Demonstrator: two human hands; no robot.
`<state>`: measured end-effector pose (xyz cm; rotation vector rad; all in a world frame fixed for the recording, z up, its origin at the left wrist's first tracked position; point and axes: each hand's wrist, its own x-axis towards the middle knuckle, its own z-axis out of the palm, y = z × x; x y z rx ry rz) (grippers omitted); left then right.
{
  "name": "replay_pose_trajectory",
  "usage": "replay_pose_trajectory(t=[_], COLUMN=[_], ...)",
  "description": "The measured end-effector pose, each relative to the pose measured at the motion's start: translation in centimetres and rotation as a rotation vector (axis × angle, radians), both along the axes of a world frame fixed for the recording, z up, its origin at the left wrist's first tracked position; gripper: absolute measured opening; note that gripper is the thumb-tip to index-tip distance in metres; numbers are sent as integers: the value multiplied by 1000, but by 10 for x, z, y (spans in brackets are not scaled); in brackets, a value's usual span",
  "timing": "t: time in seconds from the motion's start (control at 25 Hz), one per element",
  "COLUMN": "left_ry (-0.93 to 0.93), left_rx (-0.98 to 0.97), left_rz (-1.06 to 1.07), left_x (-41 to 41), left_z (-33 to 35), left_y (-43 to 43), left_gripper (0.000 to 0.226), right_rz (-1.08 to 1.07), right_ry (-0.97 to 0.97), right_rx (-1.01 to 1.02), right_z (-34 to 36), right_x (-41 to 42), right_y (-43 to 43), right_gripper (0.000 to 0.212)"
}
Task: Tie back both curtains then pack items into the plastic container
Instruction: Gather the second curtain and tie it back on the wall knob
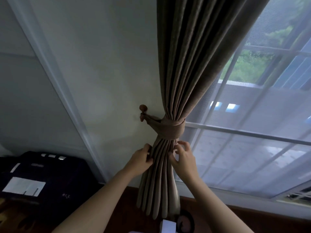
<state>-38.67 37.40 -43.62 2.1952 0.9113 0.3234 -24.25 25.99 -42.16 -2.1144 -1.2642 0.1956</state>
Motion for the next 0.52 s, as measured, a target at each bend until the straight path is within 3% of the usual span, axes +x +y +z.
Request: replay_pose_trajectory(t=[0.32, 0.52], left_ry=[275, 257], left_rx=[-27, 252], left_rz=[-27, 182], left_x=[-5, -35], left_z=[-54, -81], left_y=[6, 14], left_gripper=[21, 17], right_rz=[-22, -113], right_ry=[16, 0], right_rx=[-352, -307], right_z=[-52, -68], right_x=[-4, 2], right_y=[-2, 2], right_gripper=[21, 9])
